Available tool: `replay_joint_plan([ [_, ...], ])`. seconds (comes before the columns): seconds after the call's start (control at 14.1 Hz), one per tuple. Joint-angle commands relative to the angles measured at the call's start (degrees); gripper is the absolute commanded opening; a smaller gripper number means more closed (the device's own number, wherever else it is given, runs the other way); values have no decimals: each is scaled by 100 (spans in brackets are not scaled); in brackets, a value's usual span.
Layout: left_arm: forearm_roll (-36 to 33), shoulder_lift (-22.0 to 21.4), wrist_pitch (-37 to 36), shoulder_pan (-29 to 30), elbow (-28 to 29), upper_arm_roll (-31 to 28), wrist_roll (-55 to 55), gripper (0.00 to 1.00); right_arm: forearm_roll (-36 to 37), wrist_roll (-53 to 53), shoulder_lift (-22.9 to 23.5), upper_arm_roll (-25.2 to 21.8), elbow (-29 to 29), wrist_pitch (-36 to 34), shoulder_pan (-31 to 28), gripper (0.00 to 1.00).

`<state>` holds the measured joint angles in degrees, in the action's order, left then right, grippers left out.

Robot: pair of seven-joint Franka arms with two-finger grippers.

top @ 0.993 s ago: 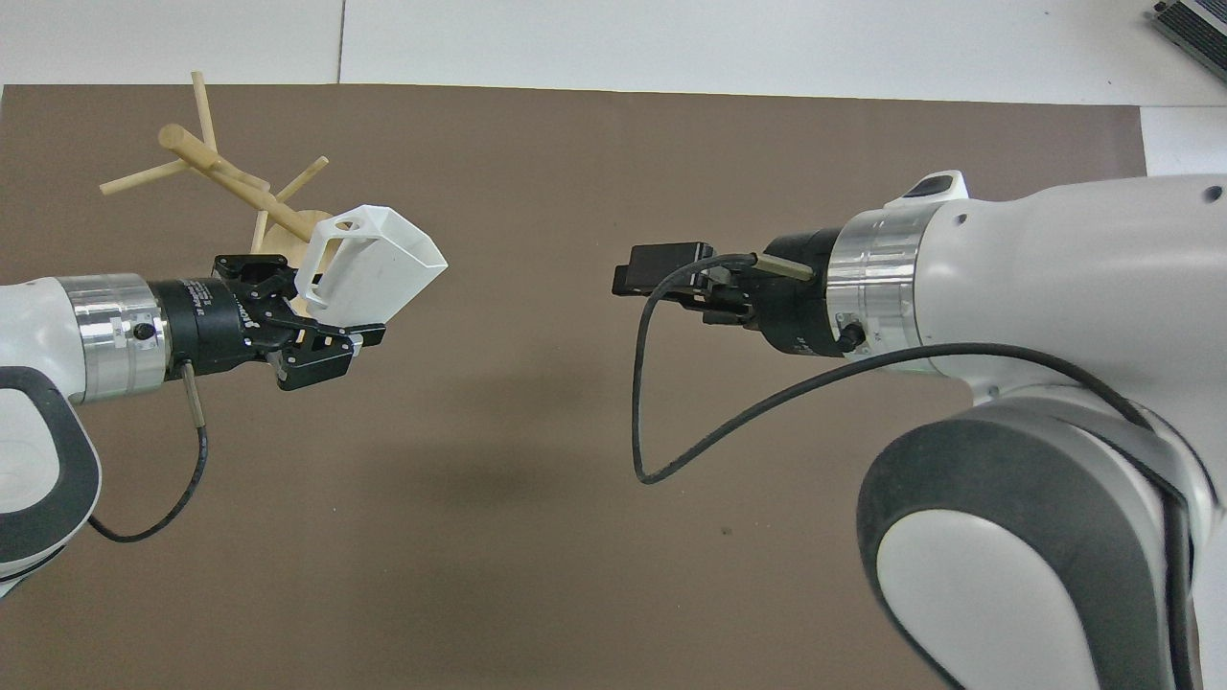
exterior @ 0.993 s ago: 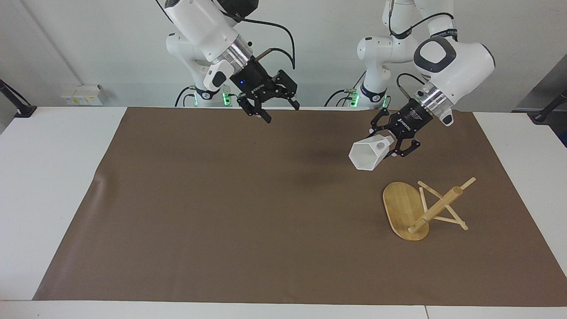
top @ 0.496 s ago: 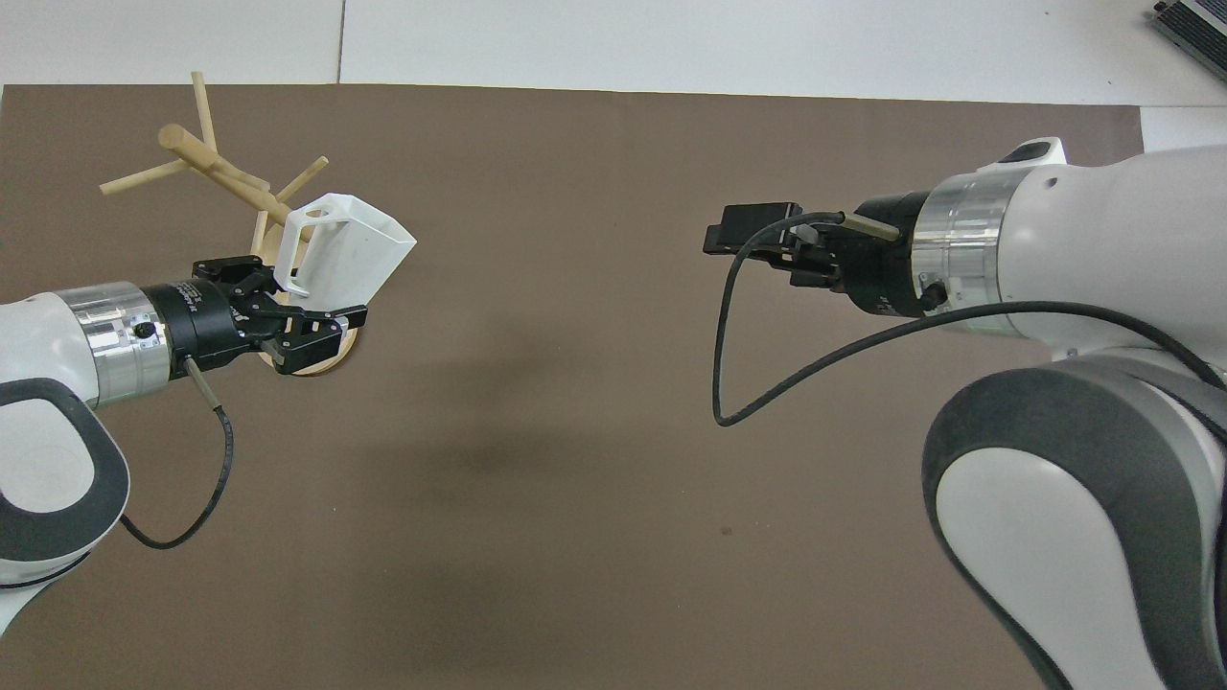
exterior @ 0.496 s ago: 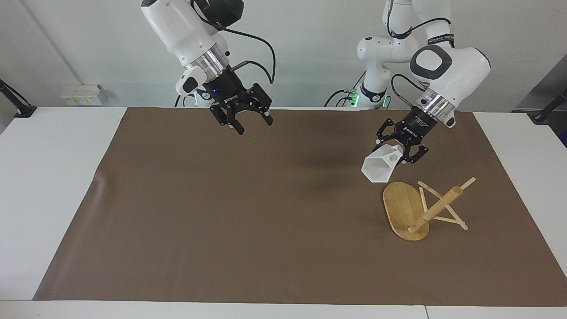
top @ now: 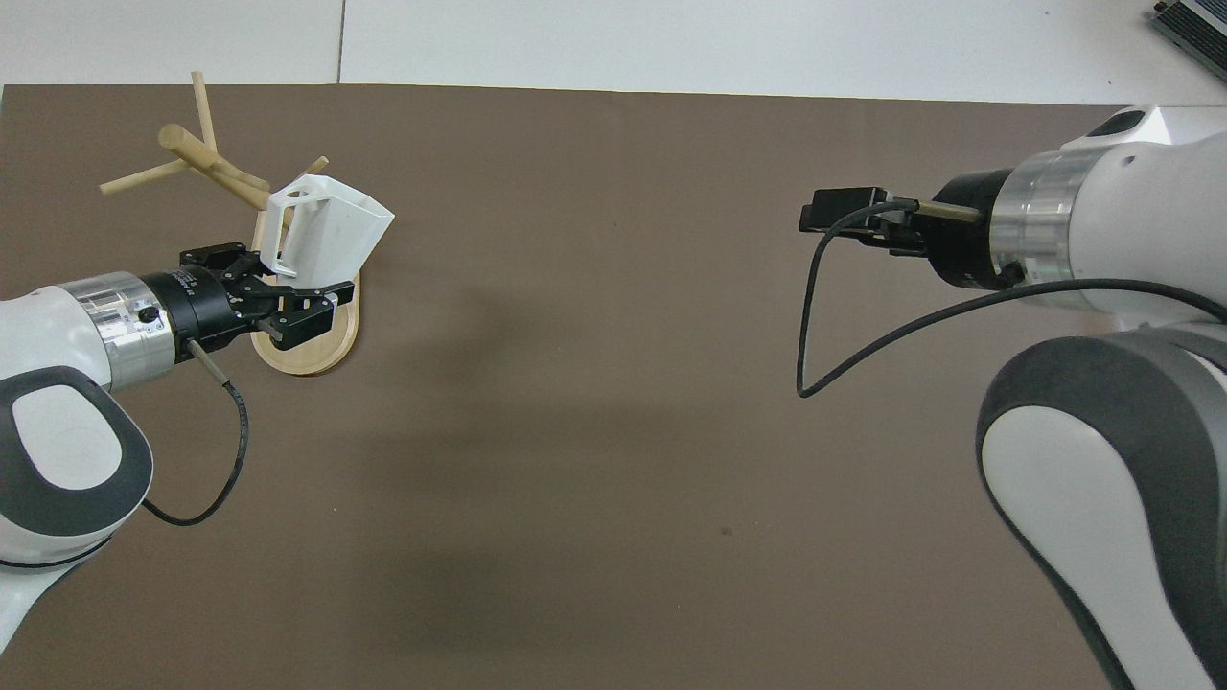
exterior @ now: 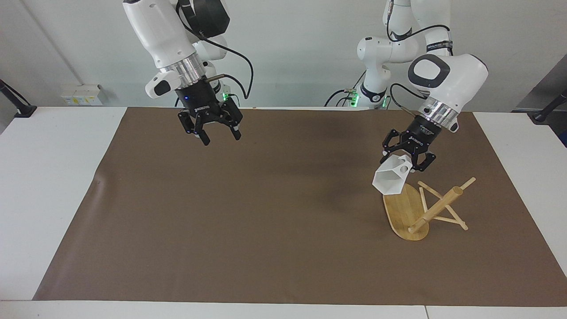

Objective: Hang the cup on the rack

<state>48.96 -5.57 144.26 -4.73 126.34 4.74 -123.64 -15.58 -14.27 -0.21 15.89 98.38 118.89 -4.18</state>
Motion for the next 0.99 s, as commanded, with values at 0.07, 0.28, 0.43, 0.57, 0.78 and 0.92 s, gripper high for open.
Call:
replay_joint_plan([
  [0.07, -89, 240, 154, 42, -250, 35, -388, 0, 196, 1064, -23, -349, 41, -199, -48, 100],
  [0.28, -89, 293, 514, 42, -259, 35, -687, 0, 214, 1933, -41, -779, 41, -445, -48, 100],
  [0.43, -89, 346, 550, 33, -268, 35, -714, 0, 214, 2348, -41, -1034, 41, -516, -39, 100],
  [0.57, -89, 355, 663, -2, -259, 35, -819, 0, 214, 2682, -50, -1271, 41, -665, -39, 100],
  [0.78, -89, 408, 770, -37, -259, 35, -881, 0, 222, 3122, -58, -1605, 41, -761, -39, 100],
  [0.92, -89, 425, 796, -37, -259, 35, -951, 0, 440, 3132, -76, -1808, 23, -963, -39, 100],
])
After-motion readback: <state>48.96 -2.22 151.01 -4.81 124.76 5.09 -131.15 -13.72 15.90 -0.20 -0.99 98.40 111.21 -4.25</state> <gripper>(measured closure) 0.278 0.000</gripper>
